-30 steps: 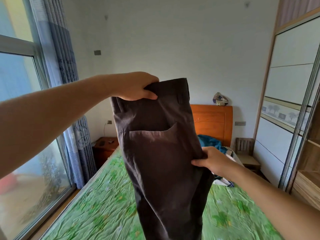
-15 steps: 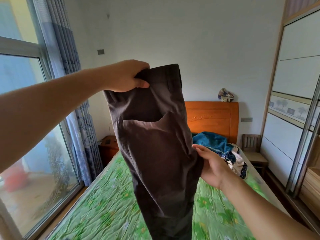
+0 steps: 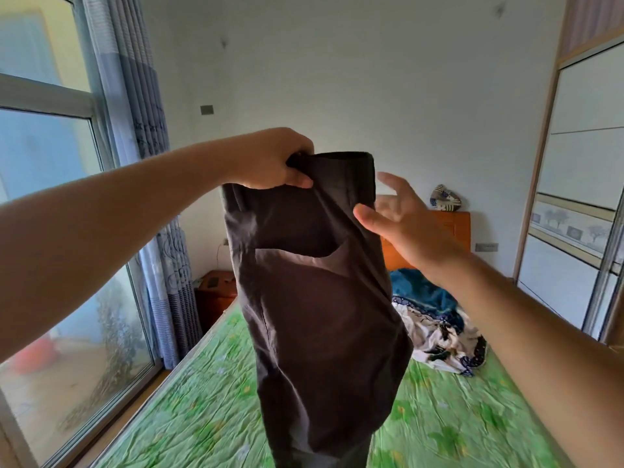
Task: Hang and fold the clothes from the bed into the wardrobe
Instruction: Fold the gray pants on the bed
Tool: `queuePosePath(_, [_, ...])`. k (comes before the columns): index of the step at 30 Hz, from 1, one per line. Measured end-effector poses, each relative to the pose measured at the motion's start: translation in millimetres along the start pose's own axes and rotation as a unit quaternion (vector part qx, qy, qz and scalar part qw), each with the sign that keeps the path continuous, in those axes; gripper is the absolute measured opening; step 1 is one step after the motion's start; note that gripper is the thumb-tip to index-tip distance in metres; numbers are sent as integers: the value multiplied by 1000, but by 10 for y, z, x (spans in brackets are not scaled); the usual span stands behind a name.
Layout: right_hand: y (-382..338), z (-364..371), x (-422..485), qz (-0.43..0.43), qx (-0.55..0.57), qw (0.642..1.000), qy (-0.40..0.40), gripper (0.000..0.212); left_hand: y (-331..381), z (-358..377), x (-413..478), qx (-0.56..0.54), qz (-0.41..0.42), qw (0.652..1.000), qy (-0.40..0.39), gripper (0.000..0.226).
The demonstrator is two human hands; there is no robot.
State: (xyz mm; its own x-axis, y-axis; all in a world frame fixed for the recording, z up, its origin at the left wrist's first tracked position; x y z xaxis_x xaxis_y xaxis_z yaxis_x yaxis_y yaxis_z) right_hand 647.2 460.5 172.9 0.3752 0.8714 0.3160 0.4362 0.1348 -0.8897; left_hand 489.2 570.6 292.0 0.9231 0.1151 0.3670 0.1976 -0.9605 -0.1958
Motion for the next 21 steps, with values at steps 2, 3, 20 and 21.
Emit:
queuePosePath(2, [-318,-12,116,-35,14,999,31,60,114,60,41,3,6,1000,-6,17])
queuePosePath(3, [-417,-12,140,-47,10,998,49,42,140,64,30,6,5,1000,-6,17])
queuePosePath(20, [-589,-491,-508,-39,290,956,11,25,375,376,-860,-620,-57,762,180,48])
queuePosePath(21, [-605,-506,-565,-37,297,954,6,24,447,411,-854,-632,-63,753,172,57])
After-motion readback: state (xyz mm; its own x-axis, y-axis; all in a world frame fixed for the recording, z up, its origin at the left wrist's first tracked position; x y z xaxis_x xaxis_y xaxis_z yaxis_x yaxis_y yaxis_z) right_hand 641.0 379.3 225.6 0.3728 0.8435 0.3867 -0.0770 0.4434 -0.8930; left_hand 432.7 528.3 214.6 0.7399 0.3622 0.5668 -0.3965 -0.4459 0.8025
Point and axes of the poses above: each hand's wrist, its own x-axis towards the middle knuckle, its own z-axis out of the palm, y = z × x, the point moved 8 cm from there along x, towards the middle knuckle, and after that the axes turned 15 degrees about z, right-handed, at the moved point
